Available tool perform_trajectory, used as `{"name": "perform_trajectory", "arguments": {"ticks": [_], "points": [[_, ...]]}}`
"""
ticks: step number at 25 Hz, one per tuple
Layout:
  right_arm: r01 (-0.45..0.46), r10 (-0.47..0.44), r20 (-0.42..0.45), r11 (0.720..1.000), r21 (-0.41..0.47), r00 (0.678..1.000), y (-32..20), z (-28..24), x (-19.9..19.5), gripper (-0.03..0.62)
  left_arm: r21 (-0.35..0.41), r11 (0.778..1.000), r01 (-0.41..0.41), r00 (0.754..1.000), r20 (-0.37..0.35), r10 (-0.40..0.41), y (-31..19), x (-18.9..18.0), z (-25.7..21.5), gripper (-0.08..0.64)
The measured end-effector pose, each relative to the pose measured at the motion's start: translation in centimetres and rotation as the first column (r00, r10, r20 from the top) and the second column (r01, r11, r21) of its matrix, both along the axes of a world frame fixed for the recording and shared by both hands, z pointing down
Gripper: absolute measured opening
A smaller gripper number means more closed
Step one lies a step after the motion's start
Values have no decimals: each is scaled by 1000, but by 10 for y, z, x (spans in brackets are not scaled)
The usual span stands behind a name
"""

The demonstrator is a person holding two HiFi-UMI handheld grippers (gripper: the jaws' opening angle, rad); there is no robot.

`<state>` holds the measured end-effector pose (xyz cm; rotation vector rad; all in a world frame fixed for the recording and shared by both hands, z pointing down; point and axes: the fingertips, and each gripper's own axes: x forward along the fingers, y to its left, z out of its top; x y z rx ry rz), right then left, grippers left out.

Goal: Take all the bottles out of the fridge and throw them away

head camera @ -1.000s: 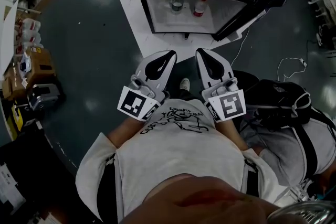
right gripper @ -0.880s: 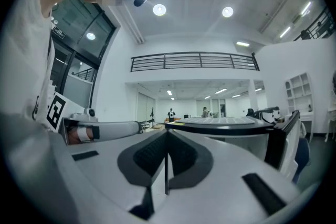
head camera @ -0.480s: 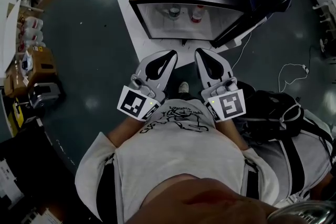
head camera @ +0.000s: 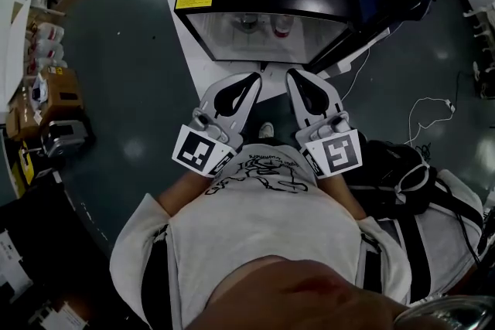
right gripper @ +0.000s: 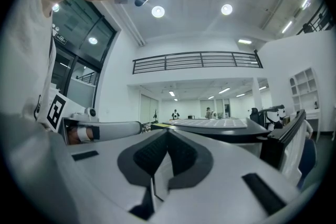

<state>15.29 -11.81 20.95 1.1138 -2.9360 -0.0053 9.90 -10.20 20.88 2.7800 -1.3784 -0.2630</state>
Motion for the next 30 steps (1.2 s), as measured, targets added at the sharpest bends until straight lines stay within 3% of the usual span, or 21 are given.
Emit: {"name": "perform_trajectory", "arguments": {"ticks": [14,30], "points": [[-5,5,12,1000,-19,1000,-25,9,34,9,-17,1000,10,1000,-10,-11,-24,37,10,9],[-12,12,-11,1000,-10,1000,-27,13,10,9,3,1000,13,999,29,-13,-30,14,12,9]]}}
